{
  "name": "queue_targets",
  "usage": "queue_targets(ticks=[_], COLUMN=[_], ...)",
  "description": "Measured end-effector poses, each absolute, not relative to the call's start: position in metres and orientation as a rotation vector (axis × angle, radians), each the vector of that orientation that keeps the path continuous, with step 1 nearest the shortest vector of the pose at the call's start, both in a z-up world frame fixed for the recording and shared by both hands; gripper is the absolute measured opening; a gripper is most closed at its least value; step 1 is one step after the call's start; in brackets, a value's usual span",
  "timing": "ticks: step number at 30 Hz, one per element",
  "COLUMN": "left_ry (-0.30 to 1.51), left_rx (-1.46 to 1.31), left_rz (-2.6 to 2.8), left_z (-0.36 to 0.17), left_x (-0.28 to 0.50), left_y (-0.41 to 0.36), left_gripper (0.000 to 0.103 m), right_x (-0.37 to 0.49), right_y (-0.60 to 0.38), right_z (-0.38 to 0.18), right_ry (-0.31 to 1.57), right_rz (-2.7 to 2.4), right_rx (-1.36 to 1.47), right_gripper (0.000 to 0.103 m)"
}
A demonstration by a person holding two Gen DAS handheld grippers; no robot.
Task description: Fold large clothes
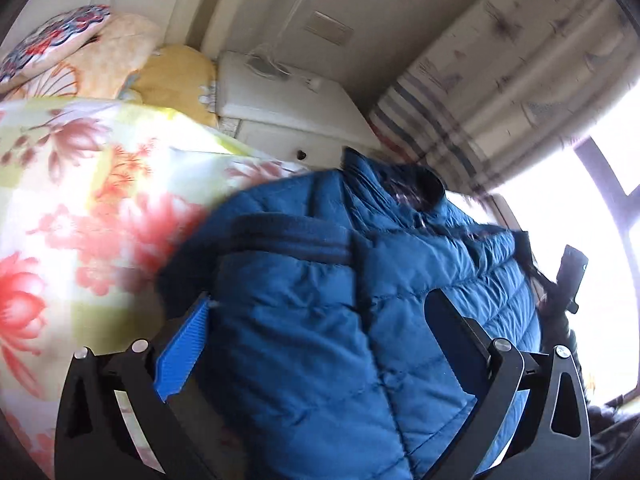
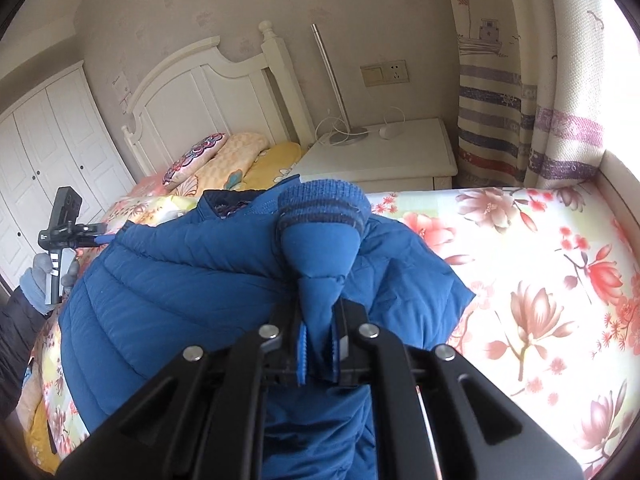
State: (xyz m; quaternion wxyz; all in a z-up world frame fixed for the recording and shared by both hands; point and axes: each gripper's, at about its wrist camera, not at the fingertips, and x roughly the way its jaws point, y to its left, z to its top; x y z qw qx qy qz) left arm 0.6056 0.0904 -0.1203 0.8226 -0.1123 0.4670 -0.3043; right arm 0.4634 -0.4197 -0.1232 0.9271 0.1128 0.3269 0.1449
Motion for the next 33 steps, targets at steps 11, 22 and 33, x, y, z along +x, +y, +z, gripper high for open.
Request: queue_targets(ticks=[11,22,33], left_ry=[0.804,0.719,0.887], left_rx=[-0.044,-0.041,-0.177], left_rz=[-0.439,-0.309,-0.177], left_z=[-0.092,0.009,-0.135], left_x=[0.566,0.637,0.69], left_y=[0.071,0.038,0.061], left_gripper=[0.012,0.013,0.048], right_x=[0.462,0.484,0.582], right_y=[-0.425,-0.434,-0.444], right_z=[-0.124,0.005,-0.15], right_ry=[0.668,0.437,0.838], right_rz=[0.299,0.215,0.083], right_rx=[0.24,0.246,0.288], right_gripper=[0.009,0.006,0.051])
